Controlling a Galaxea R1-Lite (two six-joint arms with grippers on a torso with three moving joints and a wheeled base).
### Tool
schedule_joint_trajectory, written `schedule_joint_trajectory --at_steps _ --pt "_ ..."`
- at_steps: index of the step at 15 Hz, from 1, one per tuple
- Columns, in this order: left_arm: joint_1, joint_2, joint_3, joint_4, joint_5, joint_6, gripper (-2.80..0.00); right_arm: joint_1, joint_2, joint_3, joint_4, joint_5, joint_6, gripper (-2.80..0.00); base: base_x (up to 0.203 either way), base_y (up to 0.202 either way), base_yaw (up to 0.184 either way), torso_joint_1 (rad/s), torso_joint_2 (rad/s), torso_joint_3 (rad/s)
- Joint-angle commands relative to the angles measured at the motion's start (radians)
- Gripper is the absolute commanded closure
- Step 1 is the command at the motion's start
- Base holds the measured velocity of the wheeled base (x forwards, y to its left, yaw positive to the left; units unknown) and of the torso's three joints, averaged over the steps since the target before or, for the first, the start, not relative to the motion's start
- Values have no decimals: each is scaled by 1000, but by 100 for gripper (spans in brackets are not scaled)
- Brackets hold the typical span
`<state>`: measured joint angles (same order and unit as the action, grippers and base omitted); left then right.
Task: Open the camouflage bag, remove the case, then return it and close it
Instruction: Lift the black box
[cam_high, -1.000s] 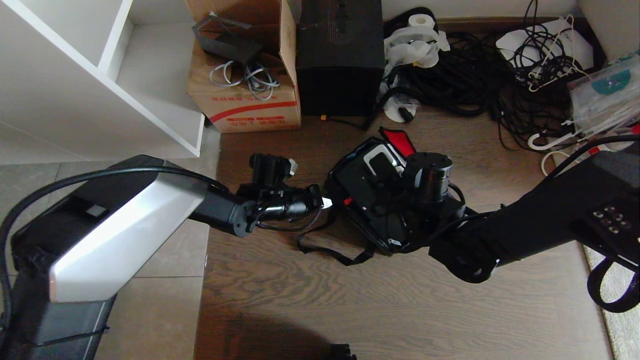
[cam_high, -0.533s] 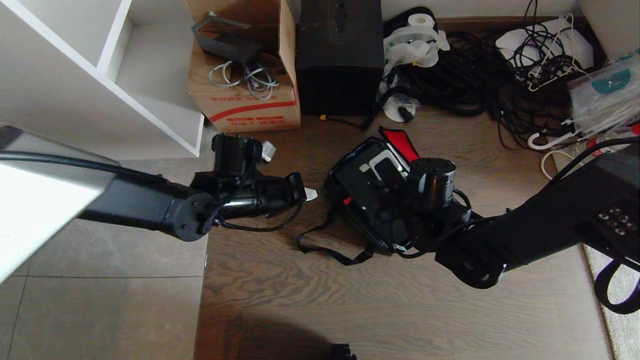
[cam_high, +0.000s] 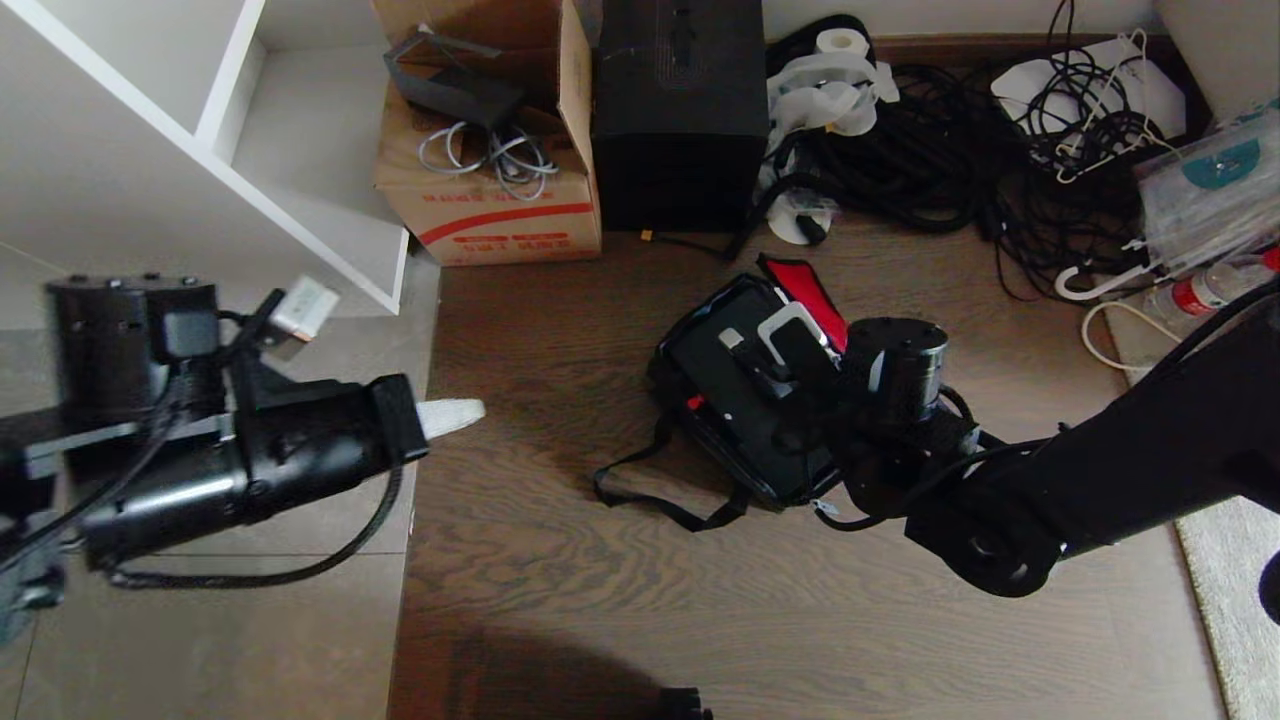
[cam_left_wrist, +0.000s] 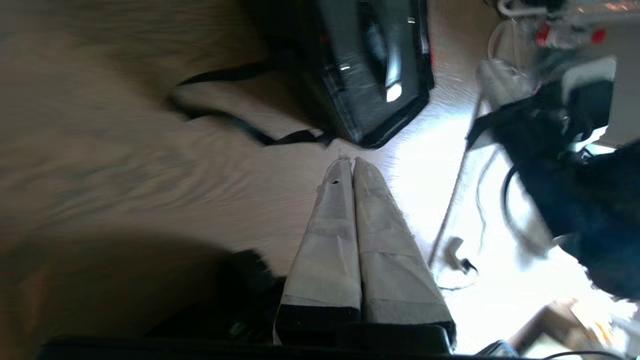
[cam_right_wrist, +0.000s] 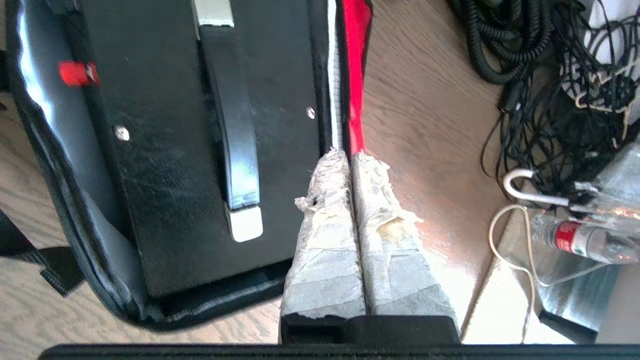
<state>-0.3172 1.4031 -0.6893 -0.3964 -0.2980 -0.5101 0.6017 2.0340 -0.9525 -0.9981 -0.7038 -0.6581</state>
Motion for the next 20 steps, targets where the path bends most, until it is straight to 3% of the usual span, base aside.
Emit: schedule_joint_trajectory --at_steps 1,4,8,12,14,15,16,17,18,19,20 --pt "59 -243 144 -5 1 2 0 1 -28 14 -5 -7 -4 0 0 0 0 0 0 0" --pt "188 -453 285 4 1 5 0 1 -40 32 -7 -9 -3 0 0 0 0 0 0 0" --pt "297 -753 526 43 -1 6 0 0 -69 52 -7 -8 -4 0 0 0 0 0 0 0" --pt "342 -1095 630 201 2 39 0 0 -77 57 -7 -8 -3 0 0 0 0 0 0 0" --pt "331 -1277 631 333 56 147 0 0 -79 61 -7 -8 -3 0 0 0 0 0 0 0" --pt "327 -1350 631 386 120 227 0 1 -79 61 -6 -8 -4 0 0 0 0 0 0 0" --pt "325 -1396 634 415 228 324 0 0 -80 60 -5 -8 -5 0 0 0 0 0 0 0" --pt "322 -1409 639 422 314 468 0 1 -80 60 -7 -8 -5 0 0 0 0 0 0 0" --pt "321 -1406 645 420 330 591 0 1 -78 60 -6 -8 -3 0 0 0 0 0 0 0" --pt "320 -1404 655 418 300 684 0 1 -77 61 -7 -8 -4 0 0 0 0 0 0 0" --pt "319 -1403 664 412 251 737 0 1 -74 60 -7 -8 -3 0 0 0 0 0 0 0"
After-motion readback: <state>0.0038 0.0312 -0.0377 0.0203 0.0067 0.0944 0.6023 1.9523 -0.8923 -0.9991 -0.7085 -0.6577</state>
